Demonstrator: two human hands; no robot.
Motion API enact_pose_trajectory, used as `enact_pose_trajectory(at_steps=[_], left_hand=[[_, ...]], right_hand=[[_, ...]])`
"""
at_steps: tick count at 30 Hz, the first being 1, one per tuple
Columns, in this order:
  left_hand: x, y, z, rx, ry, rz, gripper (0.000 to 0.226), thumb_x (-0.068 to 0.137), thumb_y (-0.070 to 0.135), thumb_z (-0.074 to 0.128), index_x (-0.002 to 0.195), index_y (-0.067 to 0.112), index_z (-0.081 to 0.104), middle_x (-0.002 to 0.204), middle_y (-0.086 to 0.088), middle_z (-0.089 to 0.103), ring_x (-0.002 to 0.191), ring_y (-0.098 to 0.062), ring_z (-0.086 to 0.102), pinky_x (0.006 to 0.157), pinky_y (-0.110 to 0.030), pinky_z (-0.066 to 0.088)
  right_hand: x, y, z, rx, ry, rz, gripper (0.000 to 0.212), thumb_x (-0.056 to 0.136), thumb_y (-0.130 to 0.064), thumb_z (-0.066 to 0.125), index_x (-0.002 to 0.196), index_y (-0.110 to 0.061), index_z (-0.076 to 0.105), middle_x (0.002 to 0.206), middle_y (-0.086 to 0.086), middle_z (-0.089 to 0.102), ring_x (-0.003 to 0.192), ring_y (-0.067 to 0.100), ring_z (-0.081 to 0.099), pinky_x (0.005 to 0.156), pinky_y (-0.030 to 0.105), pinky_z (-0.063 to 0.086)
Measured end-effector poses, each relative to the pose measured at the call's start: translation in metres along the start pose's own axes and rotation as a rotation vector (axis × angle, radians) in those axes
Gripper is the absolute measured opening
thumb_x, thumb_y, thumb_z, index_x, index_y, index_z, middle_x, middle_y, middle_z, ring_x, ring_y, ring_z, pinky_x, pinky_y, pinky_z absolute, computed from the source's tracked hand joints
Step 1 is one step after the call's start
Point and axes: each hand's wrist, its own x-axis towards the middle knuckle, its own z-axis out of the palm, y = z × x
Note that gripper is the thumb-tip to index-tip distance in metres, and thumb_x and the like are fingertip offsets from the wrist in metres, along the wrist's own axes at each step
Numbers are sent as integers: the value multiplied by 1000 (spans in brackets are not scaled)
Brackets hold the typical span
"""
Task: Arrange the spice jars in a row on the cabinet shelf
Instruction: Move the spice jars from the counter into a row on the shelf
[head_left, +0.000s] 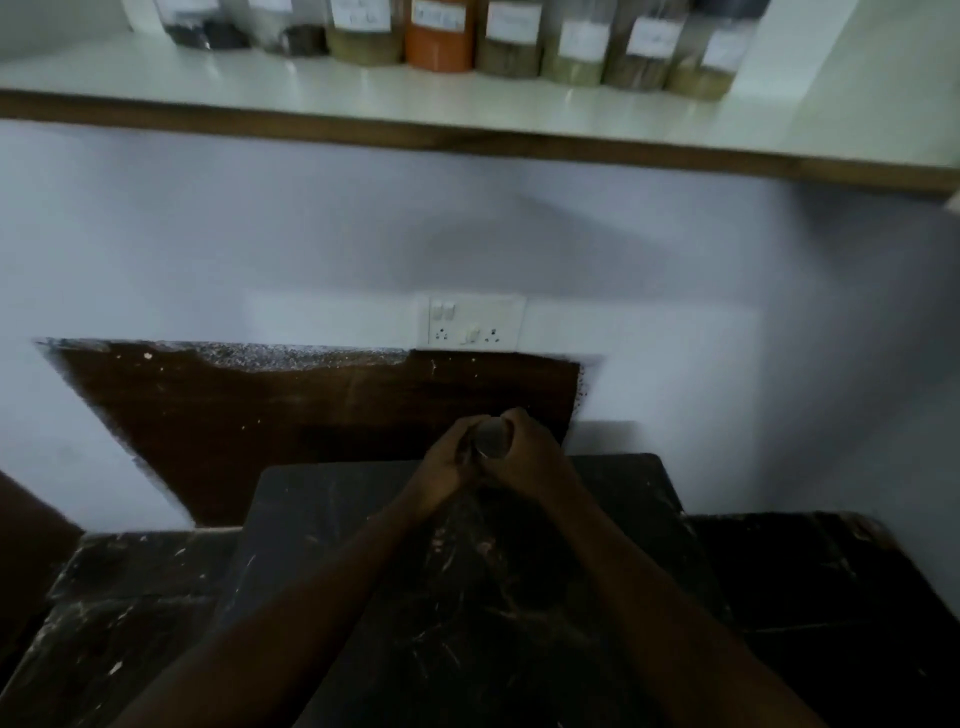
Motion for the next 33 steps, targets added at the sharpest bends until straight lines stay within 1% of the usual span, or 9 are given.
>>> enact_pose_trajectory(at_steps=[2, 6, 13, 17, 20, 23, 27, 32, 33], left_hand=[[9, 42, -5, -55, -6, 118, 53, 89, 22, 76, 134, 42, 56, 130, 21, 66, 121, 1, 65, 98, -15, 54], [28, 117, -4, -146, -18, 346, 64, 90, 9, 77, 146, 18, 47, 139, -5, 63, 132, -23, 62, 108, -41, 54], [50, 272, -13, -200, 62, 611, 69, 82, 8, 85, 139, 8, 46, 127, -9, 66, 122, -25, 66, 101, -40, 55], [67, 352, -11, -188, 94, 704, 67, 83, 14, 84, 139, 11, 47, 130, -6, 67, 116, -19, 69, 94, -25, 59], [90, 397, -7, -171, 119, 714, 68, 82, 25, 86, 137, 17, 47, 130, -3, 65, 114, -16, 68, 80, -19, 62], [120, 424, 0, -183, 127, 659, 75, 76, 36, 85, 138, 20, 46, 131, -3, 61, 113, -14, 66, 64, -13, 59], [168, 434, 16, -211, 95, 535, 72, 79, 24, 87, 139, 15, 47, 128, -8, 62, 86, 0, 77, 57, -13, 58], [220, 432, 37, -177, 74, 463, 79, 66, 30, 87, 136, 10, 57, 131, -15, 68, 114, -27, 73, 85, -41, 66], [229, 431, 41, -180, 78, 444, 78, 68, 27, 88, 136, 8, 56, 132, -15, 67, 117, -29, 71, 85, -40, 66]], right_hand=[[-3, -22, -44, 23, 102, -53, 54, 73, -67, 73, 112, -37, 53, 103, -17, 59, 93, 2, 60, 73, 21, 46], [-13, -70, -134, 28, 217, -157, 49, 71, -69, 72, 108, -40, 57, 100, -17, 67, 92, 2, 66, 77, 25, 54], [-43, -149, -287, -54, 353, -370, 50, 76, -62, 75, 116, -35, 62, 104, -16, 67, 90, -5, 63, 69, 15, 45], [-44, -170, -355, -50, 468, -445, 50, 85, -54, 72, 128, -32, 59, 109, -14, 67, 91, -2, 64, 70, 17, 49], [-33, -175, -394, -15, 540, -459, 50, 83, -61, 69, 122, -32, 57, 103, -16, 66, 86, -3, 65, 60, 9, 48], [-8, -169, -419, 27, 584, -445, 50, 85, -62, 67, 120, -29, 56, 107, -13, 65, 91, 3, 66, 62, 14, 46], [37, -147, -436, 90, 599, -355, 62, 85, -57, 69, 133, -23, 50, 118, -2, 63, 94, 7, 61, 66, 16, 40], [80, -110, -445, 198, 574, -278, 79, 85, -53, 73, 146, -15, 39, 126, 5, 59, 108, 21, 59, 71, 20, 43], [87, -105, -446, 210, 579, -270, 80, 85, -52, 73, 146, -14, 38, 124, 4, 58, 109, 22, 59, 73, 22, 44]])
